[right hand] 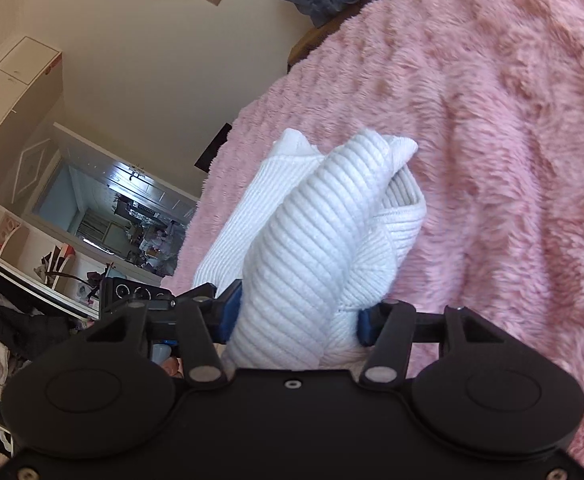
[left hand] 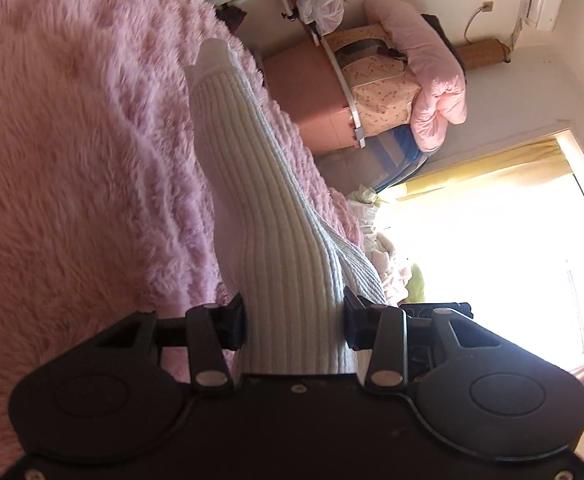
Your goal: Fold small clothes
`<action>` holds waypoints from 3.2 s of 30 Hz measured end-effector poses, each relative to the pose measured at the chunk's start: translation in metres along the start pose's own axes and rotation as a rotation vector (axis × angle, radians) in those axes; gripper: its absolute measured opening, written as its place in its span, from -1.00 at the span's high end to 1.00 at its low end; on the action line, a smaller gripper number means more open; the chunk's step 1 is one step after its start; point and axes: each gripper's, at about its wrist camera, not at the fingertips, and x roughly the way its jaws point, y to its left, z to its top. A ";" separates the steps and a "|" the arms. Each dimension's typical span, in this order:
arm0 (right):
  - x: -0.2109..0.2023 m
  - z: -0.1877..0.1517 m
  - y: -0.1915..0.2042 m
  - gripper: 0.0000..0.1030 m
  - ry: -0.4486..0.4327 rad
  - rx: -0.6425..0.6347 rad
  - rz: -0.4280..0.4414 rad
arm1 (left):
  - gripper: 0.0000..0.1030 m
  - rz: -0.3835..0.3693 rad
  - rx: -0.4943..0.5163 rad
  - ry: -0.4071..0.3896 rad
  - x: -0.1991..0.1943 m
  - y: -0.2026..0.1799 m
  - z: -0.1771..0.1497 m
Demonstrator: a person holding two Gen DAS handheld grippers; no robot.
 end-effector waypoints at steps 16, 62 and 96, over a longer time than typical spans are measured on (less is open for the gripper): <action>0.093 -0.059 0.095 -0.07 0.107 -0.172 0.046 | 0.15 0.149 0.021 -0.129 -0.182 0.025 -0.050; 0.122 -0.167 0.148 0.41 0.221 -0.590 -0.597 | -0.08 0.766 0.294 -0.126 -0.134 -0.017 -0.165; 0.092 -0.220 0.133 0.73 0.205 -0.475 -0.463 | -0.08 0.836 0.324 -0.117 -0.142 -0.016 -0.240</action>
